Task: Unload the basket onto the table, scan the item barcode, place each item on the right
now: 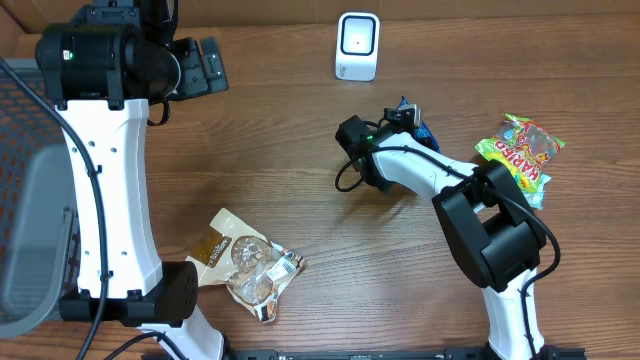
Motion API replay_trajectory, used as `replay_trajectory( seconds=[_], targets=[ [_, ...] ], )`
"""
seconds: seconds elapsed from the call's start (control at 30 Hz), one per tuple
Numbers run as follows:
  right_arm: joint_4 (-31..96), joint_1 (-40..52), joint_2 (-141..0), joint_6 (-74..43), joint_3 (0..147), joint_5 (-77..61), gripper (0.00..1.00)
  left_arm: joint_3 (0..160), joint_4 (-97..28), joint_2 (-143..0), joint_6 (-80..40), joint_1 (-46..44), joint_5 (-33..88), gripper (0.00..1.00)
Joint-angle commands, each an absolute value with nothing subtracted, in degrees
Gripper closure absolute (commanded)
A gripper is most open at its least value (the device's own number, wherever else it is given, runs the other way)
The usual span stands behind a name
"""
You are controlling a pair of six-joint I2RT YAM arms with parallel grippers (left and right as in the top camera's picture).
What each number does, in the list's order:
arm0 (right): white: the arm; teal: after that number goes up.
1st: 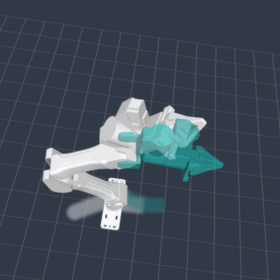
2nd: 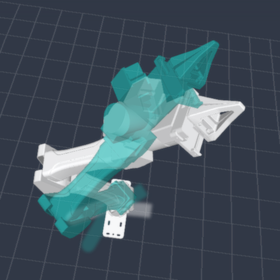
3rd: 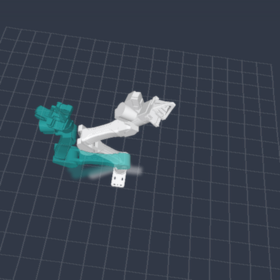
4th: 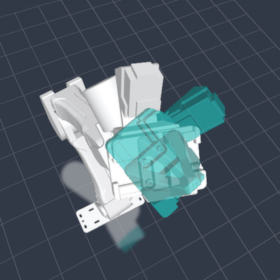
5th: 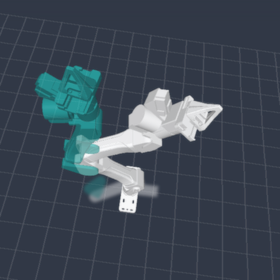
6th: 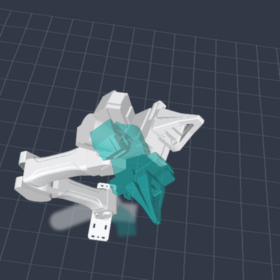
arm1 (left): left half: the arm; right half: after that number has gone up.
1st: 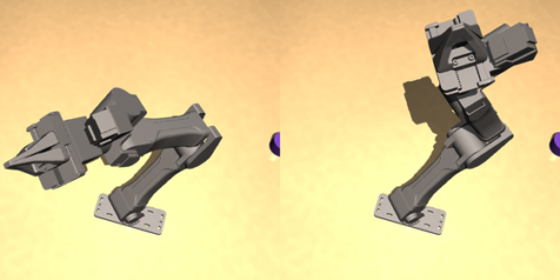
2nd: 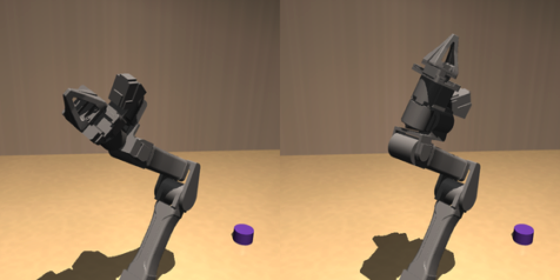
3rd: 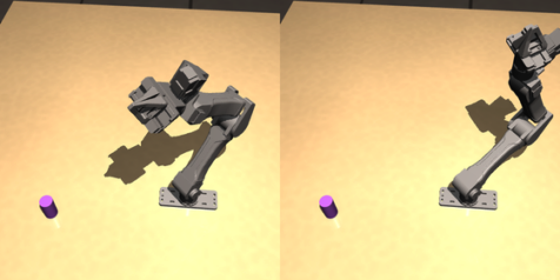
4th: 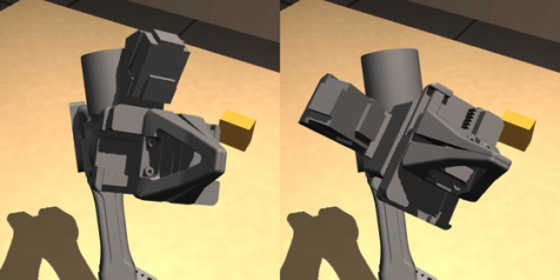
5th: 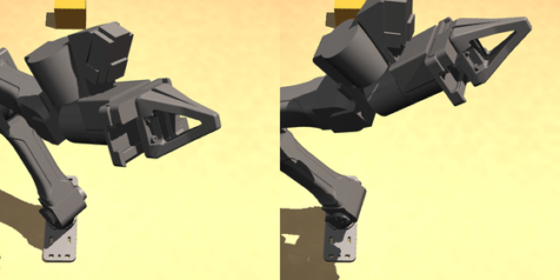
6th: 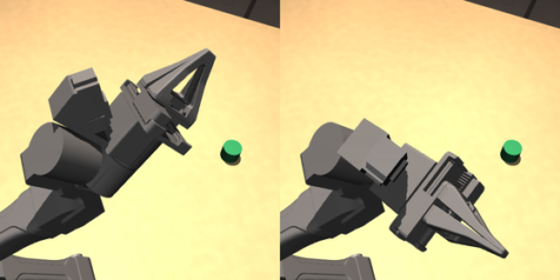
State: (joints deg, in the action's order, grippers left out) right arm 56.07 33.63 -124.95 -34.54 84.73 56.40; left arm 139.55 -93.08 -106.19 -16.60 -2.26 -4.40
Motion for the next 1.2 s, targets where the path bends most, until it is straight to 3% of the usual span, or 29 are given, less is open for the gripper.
replay_trajectory(
  seconds=[0.0, 0.13, 0.27, 0.37, 0.47, 0.5, 0.6, 0.73, 0.87, 1.0, 1.1, 1.17],
  targets=[
    [58.0, 36.3, -124.3, -38.8, 85.1, 61.7, 0.96, 140.0, -93.0, -106.5, -17.4, -3.0, -4.9, 0.00],
    [59.1, 40.5, -124.3, -38.3, 85.1, 60.6, 0.96, 140.0, -93.0, -106.5, -17.4, -3.0, -4.9, 0.00],
    [56.2, 45.0, -124.3, -30.0, 85.1, 49.6, 0.94, 140.0, -93.0, -106.5, -17.4, -3.0, -4.9, 0.00],
    [54.5, 48.2, -124.3, -19.9, 85.1, 39.9, 0.56, 140.0, -93.0, -106.5, -17.4, -3.0, -4.9, 0.00],
    [54.7, 51.4, -124.3, -14.1, 85.1, 38.7, 0.24, 140.0, -93.0, -106.5, -17.4, -3.0, -4.9, 0.00],
    [54.8, 52.4, -124.2, -13.4, 85.2, 39.4, 0.00, 140.0, -93.0, -106.5, -17.4, -3.0, -4.9, 0.00],
    [57.3, 53.8, -123.0, -16.6, 87.1, 44.0, 0.00, 140.0, -93.0, -106.5, -17.4, -3.0, -4.9, 0.00],
    [60.0, 51.4, -119.2, -15.9, 93.3, 39.4, 0.00, 140.0, -93.0, -106.5, -17.4, -3.0, -4.9, 0.00],
    [58.6, 42.9, -113.8, -11.6, 97.2, 27.2, 0.00, 140.0, -93.0, -106.5, -17.4, -3.0, -4.9, 0.00],
    [56.3, 29.2, -111.1, -7.5, 97.3, 5.4, 0.02, 140.0, -93.0, -106.5, -17.4, -3.0, -4.9, 0.00],
    [54.0, 19.1, -112.1, -4.0, 95.8, -13.0, 0.24, 140.0, -93.0, -106.5, -17.4, -3.0, -4.9, 0.00],
    [51.3, 14.1, -113.2, -3.1, 94.0, -21.6, 0.54, 140.0, -93.0, -106.5, -17.4, -3.0, -4.9, 0.00]
  ],
)
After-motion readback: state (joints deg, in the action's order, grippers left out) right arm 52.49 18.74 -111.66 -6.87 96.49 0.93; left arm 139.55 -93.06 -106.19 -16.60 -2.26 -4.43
